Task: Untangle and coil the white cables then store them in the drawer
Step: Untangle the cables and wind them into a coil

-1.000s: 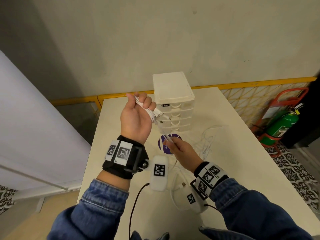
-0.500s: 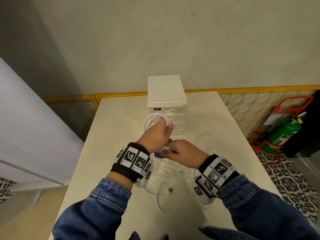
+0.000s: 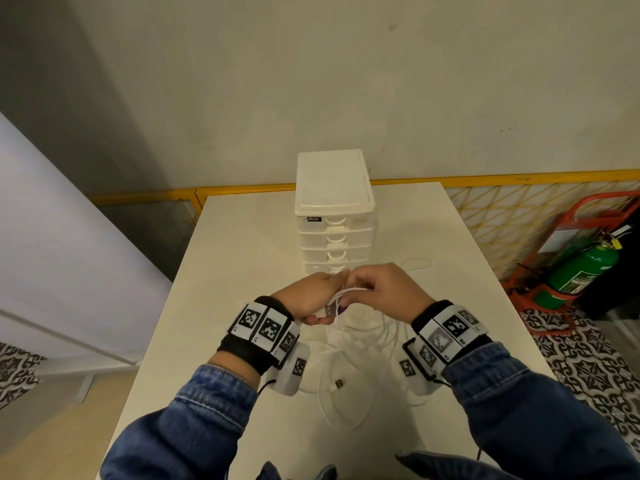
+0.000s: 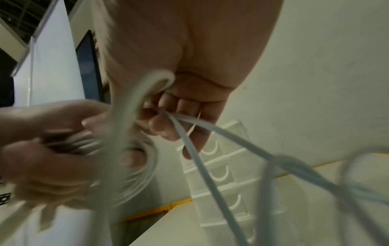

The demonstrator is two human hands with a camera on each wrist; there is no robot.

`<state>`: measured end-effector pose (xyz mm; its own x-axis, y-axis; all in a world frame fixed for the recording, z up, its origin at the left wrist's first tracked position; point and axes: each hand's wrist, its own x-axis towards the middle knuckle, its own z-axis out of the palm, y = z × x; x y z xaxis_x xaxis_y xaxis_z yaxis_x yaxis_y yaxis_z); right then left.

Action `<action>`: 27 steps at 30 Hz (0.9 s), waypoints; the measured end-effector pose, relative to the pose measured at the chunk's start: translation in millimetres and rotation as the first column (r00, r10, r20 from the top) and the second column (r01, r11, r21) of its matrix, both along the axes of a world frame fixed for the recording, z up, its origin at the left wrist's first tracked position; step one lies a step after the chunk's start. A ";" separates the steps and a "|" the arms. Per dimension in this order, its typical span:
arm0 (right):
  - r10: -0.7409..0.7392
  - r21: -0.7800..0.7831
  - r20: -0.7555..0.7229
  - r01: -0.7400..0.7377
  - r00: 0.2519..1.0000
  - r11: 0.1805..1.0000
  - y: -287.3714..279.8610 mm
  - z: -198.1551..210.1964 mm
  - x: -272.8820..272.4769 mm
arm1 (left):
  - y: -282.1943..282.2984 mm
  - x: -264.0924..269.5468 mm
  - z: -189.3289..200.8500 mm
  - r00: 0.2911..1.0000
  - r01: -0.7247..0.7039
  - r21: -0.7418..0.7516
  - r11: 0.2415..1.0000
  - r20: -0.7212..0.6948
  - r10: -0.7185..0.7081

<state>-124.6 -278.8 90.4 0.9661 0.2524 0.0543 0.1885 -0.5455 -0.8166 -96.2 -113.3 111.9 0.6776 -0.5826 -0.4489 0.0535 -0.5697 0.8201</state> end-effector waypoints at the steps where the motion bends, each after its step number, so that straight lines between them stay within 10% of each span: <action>1: -0.012 0.027 0.002 0.012 1.000 1.000 -4.1 -0.6 2.6 | 1.7 -0.9 1.1 1.000 0.023 -0.018 1.000 -0.020 -0.023; 8: -0.104 0.078 0.020 0.102 0.994 0.992 -22.4 1.9 15.0 | 10.4 -4.8 5.6 0.976 0.215 -0.147 0.966 0.018 -0.215; 16: -0.134 0.182 0.053 0.122 0.990 0.976 -21.8 -1.5 16.8 | 6.4 -12.1 7.4 0.998 0.041 -0.319 0.947 0.049 -0.026; 27: -0.174 0.008 0.274 0.179 0.946 0.984 5.9 -28.1 4.6 | 1.3 -9.9 21.6 0.916 -0.161 -0.799 0.579 -0.340 -0.214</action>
